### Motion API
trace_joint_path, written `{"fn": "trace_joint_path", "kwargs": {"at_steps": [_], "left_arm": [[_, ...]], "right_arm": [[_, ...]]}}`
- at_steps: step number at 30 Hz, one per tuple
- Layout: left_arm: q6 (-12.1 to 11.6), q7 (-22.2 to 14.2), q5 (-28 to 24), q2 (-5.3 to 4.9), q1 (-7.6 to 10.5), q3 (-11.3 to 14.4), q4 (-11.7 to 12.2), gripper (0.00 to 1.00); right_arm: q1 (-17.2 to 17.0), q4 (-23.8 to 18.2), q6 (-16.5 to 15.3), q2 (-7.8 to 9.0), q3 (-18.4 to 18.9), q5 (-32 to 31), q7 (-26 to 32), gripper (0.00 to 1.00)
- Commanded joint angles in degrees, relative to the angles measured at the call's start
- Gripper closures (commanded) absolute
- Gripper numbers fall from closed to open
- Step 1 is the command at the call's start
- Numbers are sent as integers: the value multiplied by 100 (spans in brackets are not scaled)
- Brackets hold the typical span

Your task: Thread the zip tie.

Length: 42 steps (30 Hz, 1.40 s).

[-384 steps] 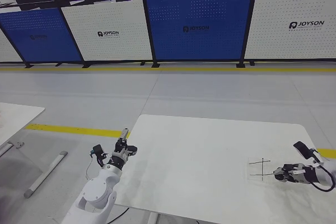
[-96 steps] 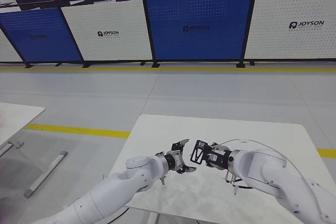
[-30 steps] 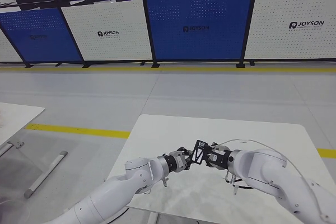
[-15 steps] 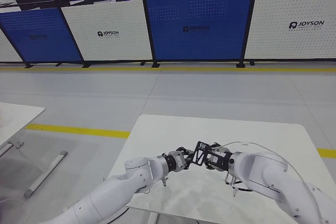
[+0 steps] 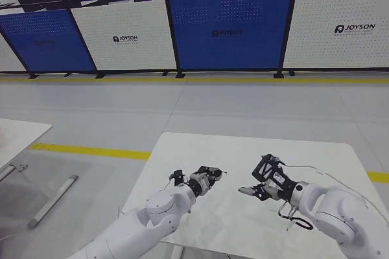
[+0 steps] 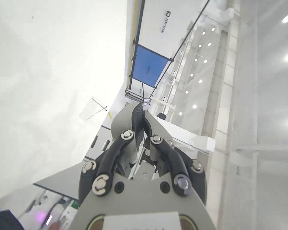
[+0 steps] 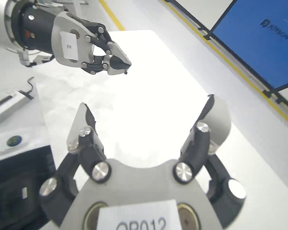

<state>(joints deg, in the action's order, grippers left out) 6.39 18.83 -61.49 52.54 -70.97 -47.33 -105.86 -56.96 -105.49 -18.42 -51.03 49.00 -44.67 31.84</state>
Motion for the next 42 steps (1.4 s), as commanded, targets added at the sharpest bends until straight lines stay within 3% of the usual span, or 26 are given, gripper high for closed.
{"fn": "trace_joint_path", "kwargs": {"at_steps": [1,3,5,21,23,25,31,33,38,41,42], "left_arm": [[-227,141,698,12,-83,75,-24,100],[-429,267,1362,32,-187,198,-20,100],[-561,283,1682,62,-265,277,15,100],[-600,268,1773,78,-284,278,46,100],[-749,528,2341,98,-328,296,59,100],[-905,813,2873,130,-431,369,29,100],[-1030,1383,4094,226,-651,570,38,100],[-1014,1488,4298,279,-688,648,56,100],[-775,1653,4558,422,-622,767,109,100],[-441,1709,4457,530,-541,831,86,100],[-99,1633,4345,564,-479,833,108,100]], "right_arm": [[-66,192,-106,0,110,590,-15,0],[-43,378,-106,-22,93,1435,101,0],[64,446,-106,-41,8,1934,191,0],[64,446,-106,-41,8,1934,191,0],[-24,543,-106,-60,32,2518,122,0],[70,736,-106,-66,90,3190,418,0],[321,1541,-106,-181,25,4939,1261,0],[430,1810,-106,-268,-15,5382,1497,0],[798,2437,-106,-563,-274,5699,1905,0],[1096,3003,-106,-772,-588,5461,2204,0],[1241,3303,-106,-869,-772,5425,2416,0]]}}
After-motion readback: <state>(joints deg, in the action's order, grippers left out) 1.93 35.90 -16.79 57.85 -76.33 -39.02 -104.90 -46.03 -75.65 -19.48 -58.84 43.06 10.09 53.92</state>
